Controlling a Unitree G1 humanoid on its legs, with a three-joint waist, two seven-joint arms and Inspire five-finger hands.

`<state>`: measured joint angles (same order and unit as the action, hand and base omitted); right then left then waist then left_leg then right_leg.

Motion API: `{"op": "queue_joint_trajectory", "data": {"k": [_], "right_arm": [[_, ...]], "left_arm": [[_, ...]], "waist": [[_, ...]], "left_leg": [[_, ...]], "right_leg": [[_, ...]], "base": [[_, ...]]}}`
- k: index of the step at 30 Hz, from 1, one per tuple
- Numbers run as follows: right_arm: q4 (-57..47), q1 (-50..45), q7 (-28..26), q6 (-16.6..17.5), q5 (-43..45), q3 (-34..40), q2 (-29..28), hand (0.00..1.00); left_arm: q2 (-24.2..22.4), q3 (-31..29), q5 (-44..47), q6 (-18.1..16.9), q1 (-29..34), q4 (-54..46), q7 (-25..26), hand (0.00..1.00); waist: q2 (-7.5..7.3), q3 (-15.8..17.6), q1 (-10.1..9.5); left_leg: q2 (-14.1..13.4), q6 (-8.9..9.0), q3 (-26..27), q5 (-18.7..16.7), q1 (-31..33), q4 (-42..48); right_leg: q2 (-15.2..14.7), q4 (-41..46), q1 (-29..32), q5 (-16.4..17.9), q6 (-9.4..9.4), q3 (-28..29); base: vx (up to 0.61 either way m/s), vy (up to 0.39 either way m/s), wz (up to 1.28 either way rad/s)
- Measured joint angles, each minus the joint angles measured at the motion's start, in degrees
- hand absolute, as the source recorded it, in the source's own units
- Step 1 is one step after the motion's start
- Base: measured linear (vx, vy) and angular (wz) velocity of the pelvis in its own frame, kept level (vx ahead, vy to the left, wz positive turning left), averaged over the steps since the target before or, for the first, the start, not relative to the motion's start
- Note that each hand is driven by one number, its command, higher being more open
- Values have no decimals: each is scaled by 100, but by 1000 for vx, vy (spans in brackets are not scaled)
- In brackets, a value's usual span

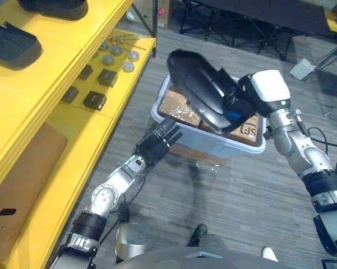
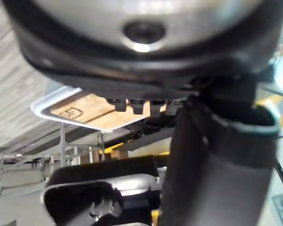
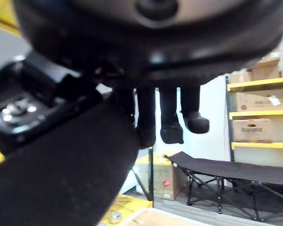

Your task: Walk over and take three plastic housings, then place them on the shelf

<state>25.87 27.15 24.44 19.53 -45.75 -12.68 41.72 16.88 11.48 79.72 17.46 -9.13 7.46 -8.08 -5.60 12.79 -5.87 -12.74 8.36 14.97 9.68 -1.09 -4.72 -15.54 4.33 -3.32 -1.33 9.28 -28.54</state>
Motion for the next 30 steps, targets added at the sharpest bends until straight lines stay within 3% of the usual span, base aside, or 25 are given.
{"op": "queue_joint_trajectory", "data": {"k": [7, 12, 17, 18, 25, 28, 30], "right_arm": [[-23, -223, 206, 456, -145, -86, -385, 0], [-260, -276, 235, 824, -344, -328, -673, 0], [-313, -390, 89, 813, -343, -414, -926, 0], [-315, -390, 32, 789, -339, -414, -953, 0], [-591, -646, -496, 572, -154, -377, -1086, 0], [-688, -843, -596, 451, -56, -372, -1264, 0], [-687, -1018, -595, 290, -41, -363, -1493, 0]], "left_arm": [[-143, 344, 154, -481, -78, 133, -89, 100], [-357, 740, 120, -601, -139, 204, -29, 100], [-485, 936, 8, -705, -153, 506, 180, 100], [-486, 978, 8, -765, -153, 512, 251, 0], [-513, 1136, -351, -1172, -153, 564, 631, 0], [-585, 1143, -410, -1566, -153, 548, 955, 0], [-756, 1137, -864, -2006, -152, 545, 1330, 0]], "waist": [[14, -280, 134], [14, -313, 136], [14, -519, 118], [12, -540, 121], [36, -585, 116], [61, -609, 128], [108, -643, 127]], "left_leg": [[-3, 90, 28, -67, -54, -10], [2, 86, 25, -60, -49, -14], [12, 85, 9, -40, -38, -8], [14, 85, 9, -40, -38, -8], [16, 95, -36, -48, -57, -6], [16, 103, -34, -56, -61, -6], [16, 113, -28, -64, -60, -6]], "right_leg": [[87, -378, -135, -272, 14, 70], [126, -563, -192, -407, 12, 88], [126, -586, -202, -412, 11, 71], [126, -595, -206, -413, 11, 71], [144, -666, -278, -423, 16, 36], [152, -707, -292, -440, 17, 40], [163, -754, -299, -460, 20, 47]], "base": [[-69, 5, -6], [-51, 4, -2], [0, 0, 0], [0, 0, 0], [-2, 0, 1], [0, 0, 0], [0, 0, 0]]}}
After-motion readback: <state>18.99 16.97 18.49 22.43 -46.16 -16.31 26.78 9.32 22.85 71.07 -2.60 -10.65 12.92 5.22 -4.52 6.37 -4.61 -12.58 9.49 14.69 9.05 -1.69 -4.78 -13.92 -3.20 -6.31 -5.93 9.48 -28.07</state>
